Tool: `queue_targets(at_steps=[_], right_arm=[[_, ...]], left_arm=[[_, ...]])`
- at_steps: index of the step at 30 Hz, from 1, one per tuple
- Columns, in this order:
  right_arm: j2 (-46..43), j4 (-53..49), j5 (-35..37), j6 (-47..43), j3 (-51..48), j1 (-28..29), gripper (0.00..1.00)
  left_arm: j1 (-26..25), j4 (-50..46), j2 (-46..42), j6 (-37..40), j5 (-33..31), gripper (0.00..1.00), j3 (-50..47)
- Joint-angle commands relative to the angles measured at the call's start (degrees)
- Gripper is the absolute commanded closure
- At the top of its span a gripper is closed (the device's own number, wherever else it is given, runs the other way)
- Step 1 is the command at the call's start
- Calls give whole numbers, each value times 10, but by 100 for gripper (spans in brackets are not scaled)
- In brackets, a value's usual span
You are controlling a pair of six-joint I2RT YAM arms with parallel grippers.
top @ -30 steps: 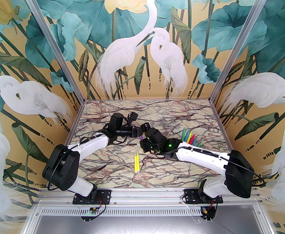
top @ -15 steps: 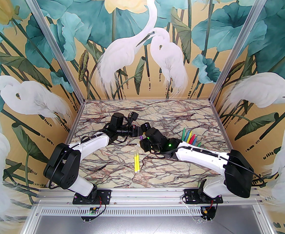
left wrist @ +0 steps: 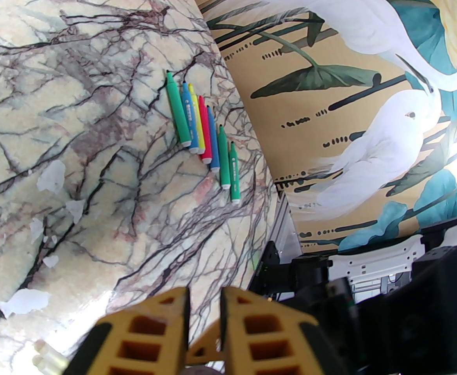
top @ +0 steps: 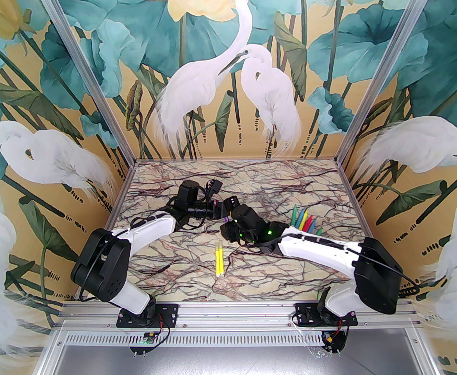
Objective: Open the pen caps
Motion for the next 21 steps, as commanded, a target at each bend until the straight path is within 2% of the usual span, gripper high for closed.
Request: queue_targets(at_steps=[1, 8, 12, 21], right_arm=[[4, 19, 3, 2, -10, -1, 68], [-8, 24, 3, 1, -20, -1, 81], [-17, 16, 1, -1, -29, -1, 88], [-54, 18, -12, 7, -90, 0, 96]], left_arm=[[-3, 29, 9, -18, 26, 94, 18], [-4, 26, 10, -20, 18, 95, 20], [-3, 14, 11, -20, 4, 99, 26], [-1, -9, 17, -36, -47, 100, 52]])
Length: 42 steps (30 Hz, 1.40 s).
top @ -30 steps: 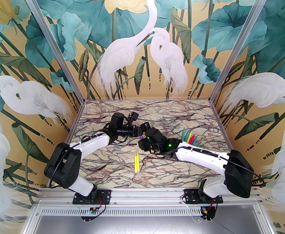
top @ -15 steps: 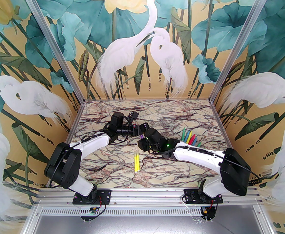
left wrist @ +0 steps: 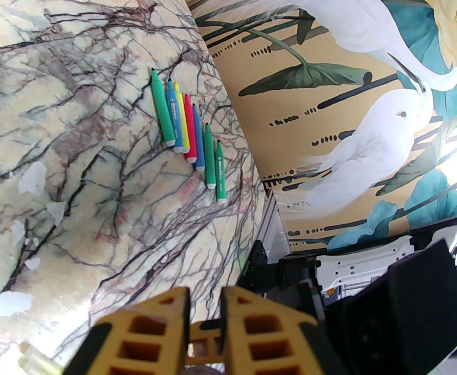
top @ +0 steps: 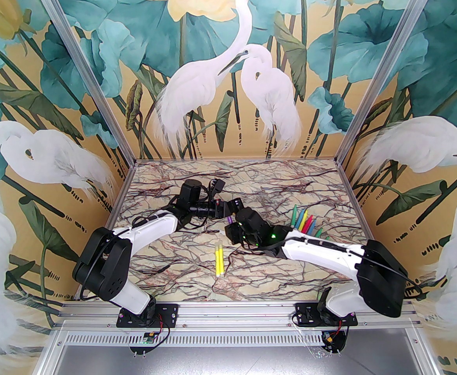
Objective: Open the pen caps
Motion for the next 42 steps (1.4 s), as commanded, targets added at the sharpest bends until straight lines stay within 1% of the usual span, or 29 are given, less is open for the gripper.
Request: queue_targets(at_steps=[1, 10, 14, 16, 20, 24, 29, 34, 42], right_arm=[[-23, -30, -15, 4, -36, 6, 97], [-65, -25, -20, 9, -95, 7, 99], [-80, -27, -11, 13, -108, 7, 99], [-89, -30, 0, 18, -112, 7, 99], [-103, -51, 41, 30, -113, 5, 98], [-114, -75, 70, 46, -113, -7, 97], [-144, -106, 96, 67, -119, -33, 96], [-190, -155, 139, 99, -131, -69, 96], [-275, -234, 165, 153, -173, -175, 95]], left_arm=[[13, -3, 11, -20, -53, 100, 35], [25, -9, 26, -51, -71, 100, 51], [29, -20, 28, -49, -69, 100, 58], [29, -61, 30, -27, -82, 100, 69], [30, -186, 32, 39, -150, 100, 95], [29, -269, 35, 84, -205, 100, 108], [29, -349, 38, 120, -277, 100, 121], [29, -401, 51, 143, -318, 100, 133], [10, -462, 83, 154, -379, 100, 150]])
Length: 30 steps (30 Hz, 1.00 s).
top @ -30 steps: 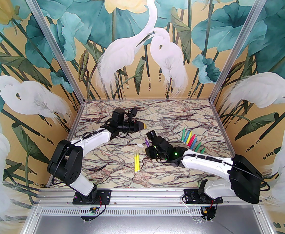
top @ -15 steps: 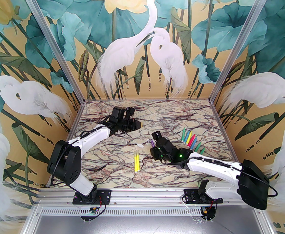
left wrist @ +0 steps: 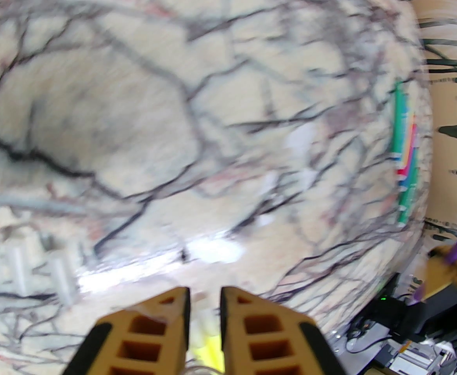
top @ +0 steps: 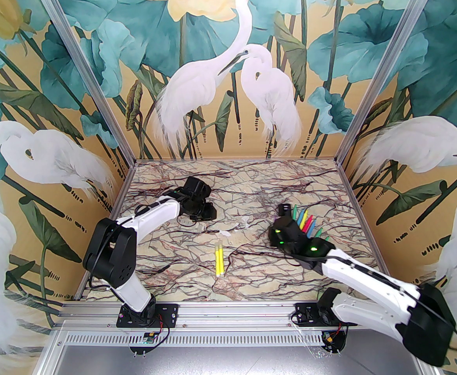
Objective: Open the pen caps
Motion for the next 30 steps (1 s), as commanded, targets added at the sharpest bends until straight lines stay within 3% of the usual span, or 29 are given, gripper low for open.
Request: queue_targets(at_steps=[1, 18, 30], right_arm=[[-26, -61, 21, 41, -21, -48, 95], [-53, -88, -22, 41, -73, -299, 96], [-17, -57, -63, 69, -96, -376, 94]], left_arm=[[-14, -58, 22, 18, -52, 100, 24], [-22, -74, 48, 22, -95, 100, 18], [-22, -69, 53, 29, -92, 99, 20]])
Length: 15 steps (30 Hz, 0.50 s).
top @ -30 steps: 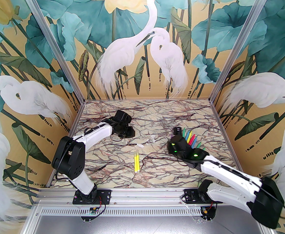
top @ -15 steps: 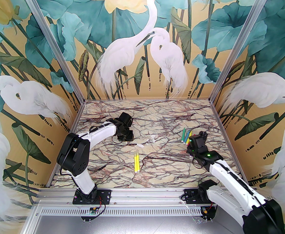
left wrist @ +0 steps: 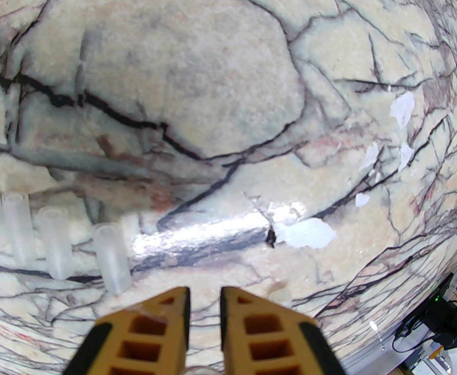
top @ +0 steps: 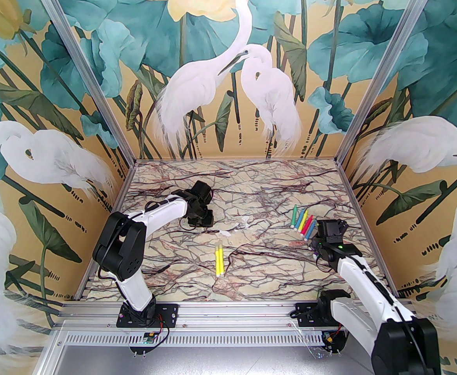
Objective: Open the pen caps
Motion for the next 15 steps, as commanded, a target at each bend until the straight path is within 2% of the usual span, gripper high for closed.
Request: queue_targets(at_steps=[1, 15], right_arm=[[9, 12, -12, 16, -2, -14, 94], [90, -6, -27, 27, 22, -43, 93]], left_arm=[[-2, -5, 15, 13, -7, 99, 3], [-2, 18, 30, 26, 16, 97, 1]])
